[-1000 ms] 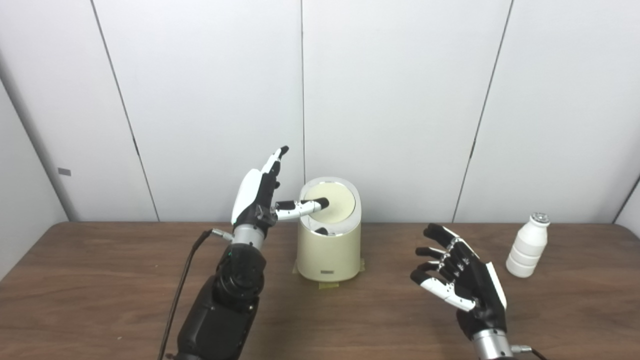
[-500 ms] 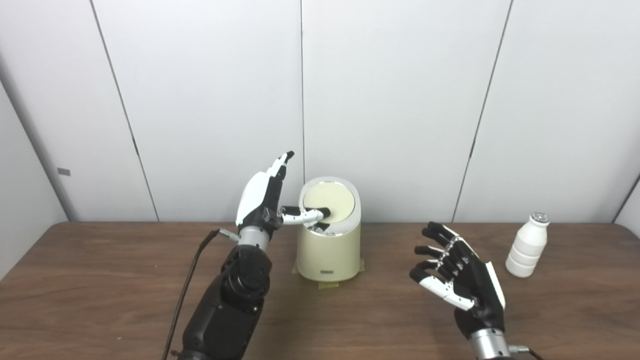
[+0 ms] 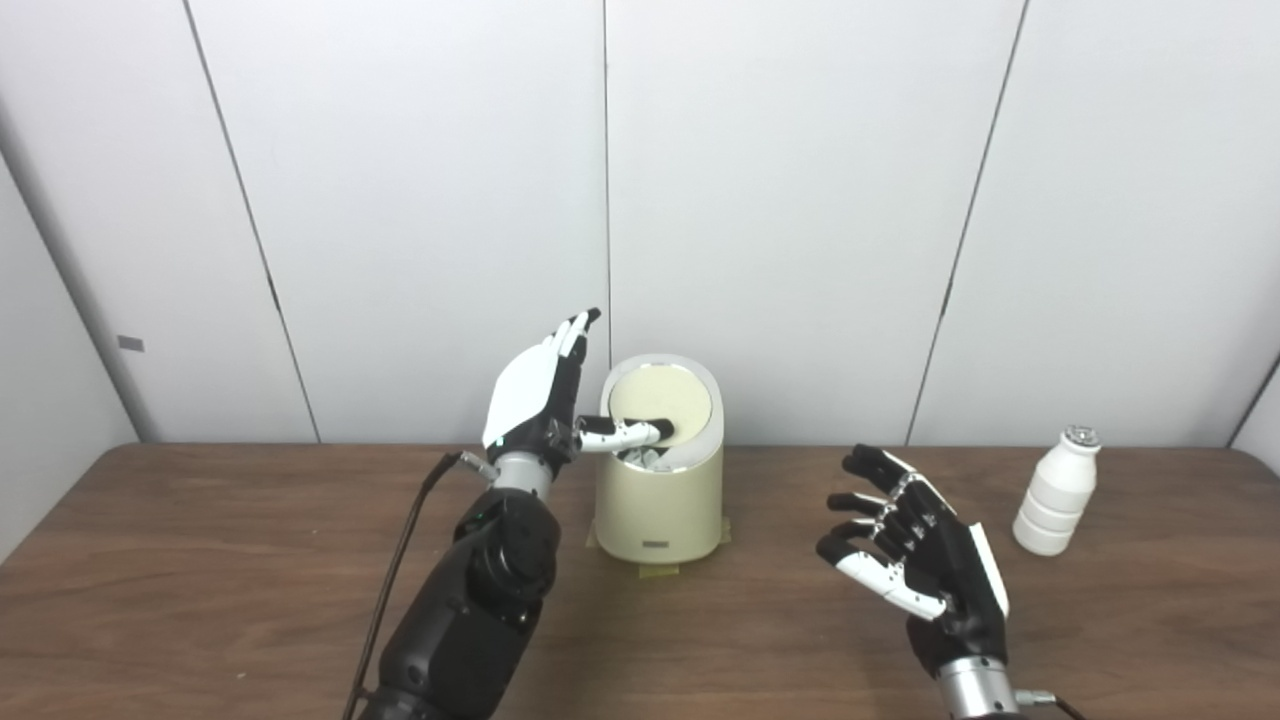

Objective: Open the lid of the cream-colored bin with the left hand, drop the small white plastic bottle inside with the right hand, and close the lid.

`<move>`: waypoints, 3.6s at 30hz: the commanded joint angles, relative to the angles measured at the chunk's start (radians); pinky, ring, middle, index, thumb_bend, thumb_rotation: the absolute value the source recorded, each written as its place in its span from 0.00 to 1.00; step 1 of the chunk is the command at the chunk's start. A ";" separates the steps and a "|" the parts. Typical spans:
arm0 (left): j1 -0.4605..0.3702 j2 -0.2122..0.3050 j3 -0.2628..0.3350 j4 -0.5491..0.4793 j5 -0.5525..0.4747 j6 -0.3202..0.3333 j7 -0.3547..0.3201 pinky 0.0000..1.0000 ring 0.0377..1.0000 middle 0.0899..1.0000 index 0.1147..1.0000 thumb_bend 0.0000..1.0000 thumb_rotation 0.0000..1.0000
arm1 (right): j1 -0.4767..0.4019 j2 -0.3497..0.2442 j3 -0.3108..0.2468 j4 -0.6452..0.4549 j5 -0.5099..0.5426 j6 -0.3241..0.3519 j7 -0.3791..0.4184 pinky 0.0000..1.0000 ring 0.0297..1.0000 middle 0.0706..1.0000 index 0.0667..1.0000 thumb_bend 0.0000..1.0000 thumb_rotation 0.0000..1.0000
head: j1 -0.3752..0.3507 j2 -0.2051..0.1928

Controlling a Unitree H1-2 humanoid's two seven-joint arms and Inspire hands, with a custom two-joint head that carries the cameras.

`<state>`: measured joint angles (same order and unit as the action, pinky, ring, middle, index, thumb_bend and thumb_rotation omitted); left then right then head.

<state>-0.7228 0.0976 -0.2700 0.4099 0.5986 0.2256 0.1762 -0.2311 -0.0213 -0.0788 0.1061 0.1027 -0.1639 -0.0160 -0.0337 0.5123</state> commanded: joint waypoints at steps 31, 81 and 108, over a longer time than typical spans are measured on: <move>0.071 0.001 0.096 -0.311 0.112 0.017 -0.081 0.70 0.93 0.99 0.99 0.73 0.19 | -0.038 0.000 0.003 -0.052 -0.011 -0.016 -0.001 0.48 0.61 0.76 0.73 0.78 0.22 | 0.011 0.008; 0.505 0.086 0.347 -0.508 -0.555 -0.278 -0.210 0.52 0.65 0.72 0.73 0.59 0.13 | -0.235 -0.568 -0.152 -0.053 -0.295 0.311 0.088 0.98 1.00 0.97 0.93 0.95 0.29 | -0.303 -0.066; 0.511 0.088 0.358 -0.529 -0.586 -0.247 -0.231 0.52 0.65 0.72 0.72 0.58 0.05 | -0.170 -0.473 -0.159 0.161 -0.159 0.293 0.061 0.85 0.90 0.94 0.98 0.86 0.15 | -0.313 -0.052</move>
<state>-0.1778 0.1742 0.0835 -0.0822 0.0228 -0.0123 -0.0534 -0.3652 -0.4710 -0.2287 0.2904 -0.0643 0.1787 0.0666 -0.3467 0.4602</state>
